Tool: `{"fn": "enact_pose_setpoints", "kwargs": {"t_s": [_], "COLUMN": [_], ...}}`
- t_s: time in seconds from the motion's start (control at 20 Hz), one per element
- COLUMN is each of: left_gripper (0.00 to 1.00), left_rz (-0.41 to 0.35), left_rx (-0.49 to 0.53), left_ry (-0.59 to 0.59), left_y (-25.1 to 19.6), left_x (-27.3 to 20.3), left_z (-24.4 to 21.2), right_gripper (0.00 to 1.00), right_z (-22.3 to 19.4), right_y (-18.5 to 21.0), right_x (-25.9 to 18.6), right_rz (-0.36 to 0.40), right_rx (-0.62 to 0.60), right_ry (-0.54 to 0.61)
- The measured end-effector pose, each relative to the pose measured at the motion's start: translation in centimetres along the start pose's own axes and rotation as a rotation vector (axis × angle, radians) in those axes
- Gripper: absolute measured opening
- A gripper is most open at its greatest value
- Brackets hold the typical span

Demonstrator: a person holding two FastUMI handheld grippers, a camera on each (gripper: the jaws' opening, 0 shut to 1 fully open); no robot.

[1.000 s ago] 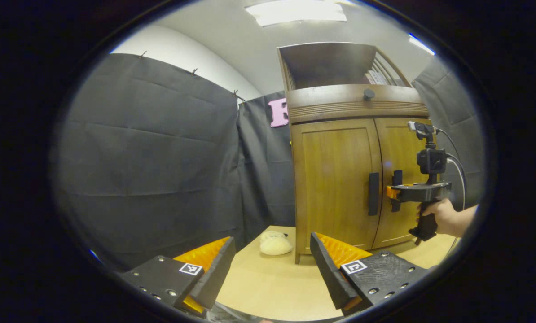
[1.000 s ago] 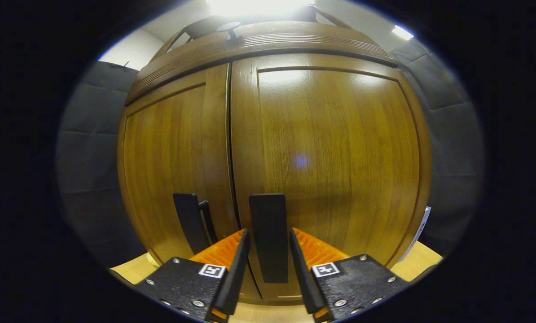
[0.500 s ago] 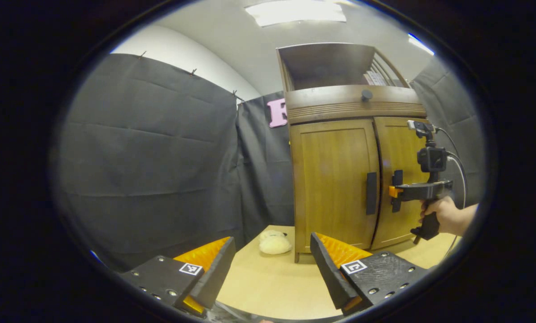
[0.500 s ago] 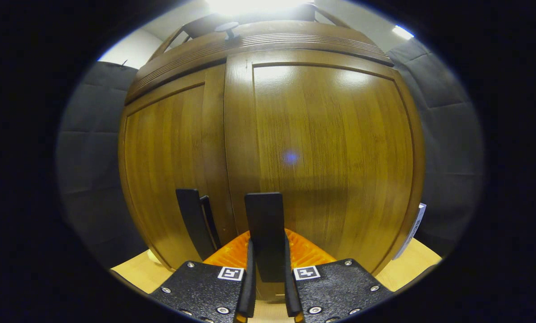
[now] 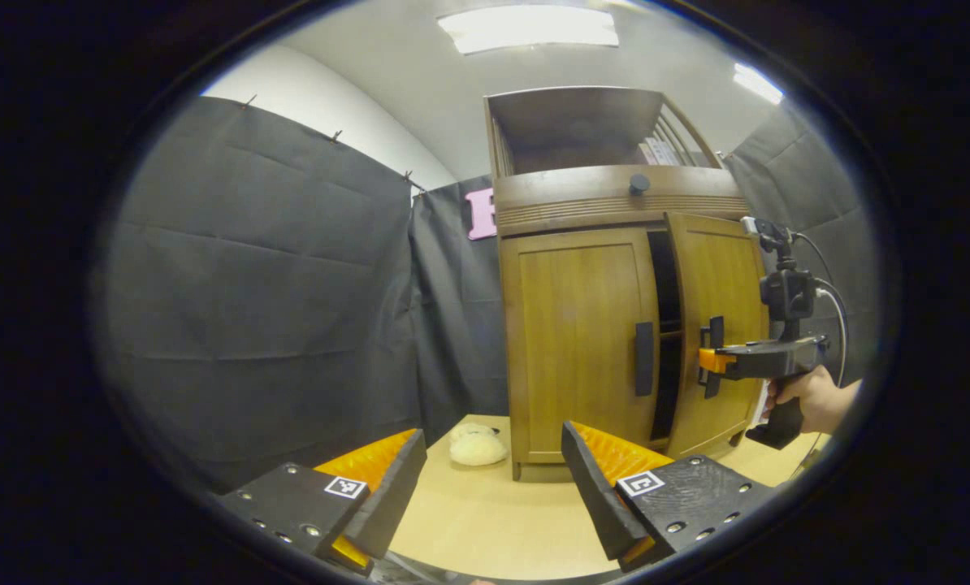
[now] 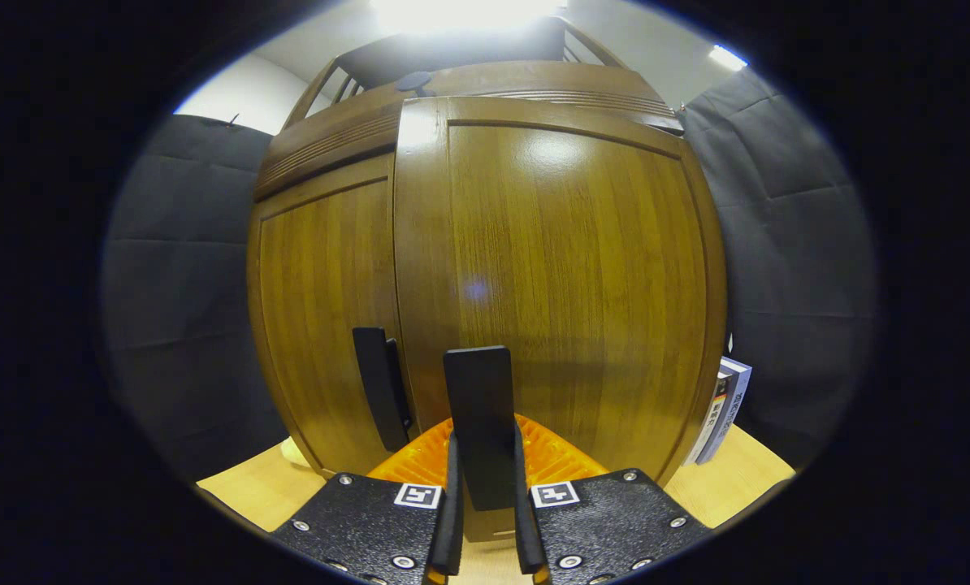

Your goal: Open the right door of the double-door shoe cabinet with the right hand, and open the left door with the left hand.

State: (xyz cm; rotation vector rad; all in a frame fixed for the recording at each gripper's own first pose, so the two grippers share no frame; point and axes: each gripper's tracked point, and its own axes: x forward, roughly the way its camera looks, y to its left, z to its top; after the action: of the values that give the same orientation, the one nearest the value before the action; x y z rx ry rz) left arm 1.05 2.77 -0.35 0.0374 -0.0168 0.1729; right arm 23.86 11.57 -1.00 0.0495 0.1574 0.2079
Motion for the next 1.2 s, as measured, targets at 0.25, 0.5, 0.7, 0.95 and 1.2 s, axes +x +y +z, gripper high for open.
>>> {"fn": "enact_pose_setpoints", "kwargs": {"t_s": [0.25, 0.5, 0.7, 0.95, 1.2], "left_gripper": [0.95, 0.95, 1.0, 1.0, 1.0], "left_rz": [-0.046, -0.097, -0.145, -0.203, -0.245], "left_rx": [0.002, 0.005, 0.005, -0.005, -0.012], "left_ry": [-0.021, -0.04, -0.05, -0.057, -0.059], "left_y": [-0.4, -0.7, -1.0, -1.2, -1.6], "left_x": [0.3, 0.3, 0.4, 0.2, 0.5], "left_z": [0.1, 0.5, 0.9, 1.4, 1.4], "right_gripper": [0.26, 0.26, 0.25, 0.25, 0.25], "right_z": [-0.3, -0.7, -0.5, -0.6, -0.4], "right_y": [-0.9, -2.3, -3.8, -6.1, -8.5], "right_x": [-2.9, -6.1, -8.4, -11.0, -13.3], "right_rz": [0.007, -0.008, -0.031, -0.08, -0.131], "right_rx": [0.007, 0.016, 0.014, 0.018, 0.022], "right_ry": [-0.001, 0.0, -0.005, -0.009, -0.002]}}
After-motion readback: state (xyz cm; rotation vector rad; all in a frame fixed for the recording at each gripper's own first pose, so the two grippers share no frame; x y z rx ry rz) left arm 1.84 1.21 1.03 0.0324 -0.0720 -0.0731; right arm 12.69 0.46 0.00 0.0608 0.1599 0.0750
